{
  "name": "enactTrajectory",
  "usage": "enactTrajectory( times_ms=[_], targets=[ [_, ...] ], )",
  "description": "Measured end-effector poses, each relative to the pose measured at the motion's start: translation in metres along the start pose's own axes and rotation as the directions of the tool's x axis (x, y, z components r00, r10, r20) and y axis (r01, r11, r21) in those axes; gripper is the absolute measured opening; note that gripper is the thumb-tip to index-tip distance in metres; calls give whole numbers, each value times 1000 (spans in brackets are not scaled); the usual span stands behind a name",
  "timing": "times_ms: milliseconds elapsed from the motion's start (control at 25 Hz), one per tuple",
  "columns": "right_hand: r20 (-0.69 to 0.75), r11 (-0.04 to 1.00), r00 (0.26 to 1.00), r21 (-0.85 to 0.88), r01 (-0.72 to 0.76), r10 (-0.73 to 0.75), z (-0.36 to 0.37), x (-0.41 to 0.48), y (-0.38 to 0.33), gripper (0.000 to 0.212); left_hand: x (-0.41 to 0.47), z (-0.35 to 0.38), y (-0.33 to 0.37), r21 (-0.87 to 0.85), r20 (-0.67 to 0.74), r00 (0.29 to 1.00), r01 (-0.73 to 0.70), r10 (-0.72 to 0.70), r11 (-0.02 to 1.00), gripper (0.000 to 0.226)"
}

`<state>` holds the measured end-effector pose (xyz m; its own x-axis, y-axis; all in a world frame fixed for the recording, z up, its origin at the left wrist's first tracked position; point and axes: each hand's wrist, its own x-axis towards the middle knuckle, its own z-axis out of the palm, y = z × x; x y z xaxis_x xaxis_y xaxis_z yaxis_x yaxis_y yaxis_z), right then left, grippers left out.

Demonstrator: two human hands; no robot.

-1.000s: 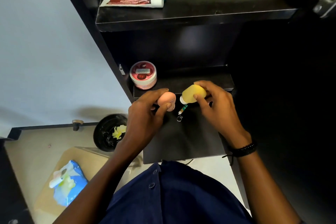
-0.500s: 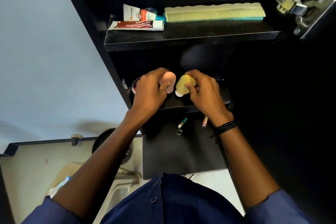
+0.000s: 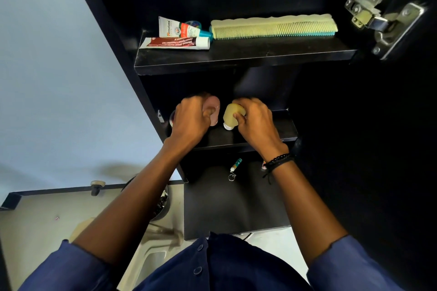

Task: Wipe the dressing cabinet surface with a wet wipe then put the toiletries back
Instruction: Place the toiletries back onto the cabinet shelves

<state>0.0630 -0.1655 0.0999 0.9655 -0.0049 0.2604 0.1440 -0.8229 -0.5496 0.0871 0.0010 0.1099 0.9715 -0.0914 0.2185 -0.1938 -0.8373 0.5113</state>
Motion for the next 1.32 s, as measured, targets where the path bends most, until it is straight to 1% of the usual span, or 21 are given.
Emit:
enactTrajectory(
  times_ms=[160,360,640,840,1040,1160,1320],
  targets=[
    [8,1000,1000,2,-6,6,4,3,0,35,5,5,-5,-33,-10,999,35,-35,999,31],
    [10,1000,1000,14,-10,10,8,10,-2,35,7,5,-7,28,9,1000,17,-17,999,33],
    [37,999,999,45,9,-11,10,18,-7,33,5,7,-3,51,-19,999,31,-30,998,30],
    [52,999,998,28,39,-40,11,25,-12,33,4,6,-2,55,-30,999,20,-19,998,35],
    [21,999,999,41,29,-30,8,21,-11,38,-3,0,-1,6,-67,998,-19,19,1000,38],
    [-19,997,999,65,45,-43,7,19,-9,40,-6,-1,-2,-38,-78,996,-45,42,998,39],
    [-91,994,995,101,48,-39,5,9,-3,38,-14,1,-2,-36,-97,993,-77,73,996,40]
  ],
)
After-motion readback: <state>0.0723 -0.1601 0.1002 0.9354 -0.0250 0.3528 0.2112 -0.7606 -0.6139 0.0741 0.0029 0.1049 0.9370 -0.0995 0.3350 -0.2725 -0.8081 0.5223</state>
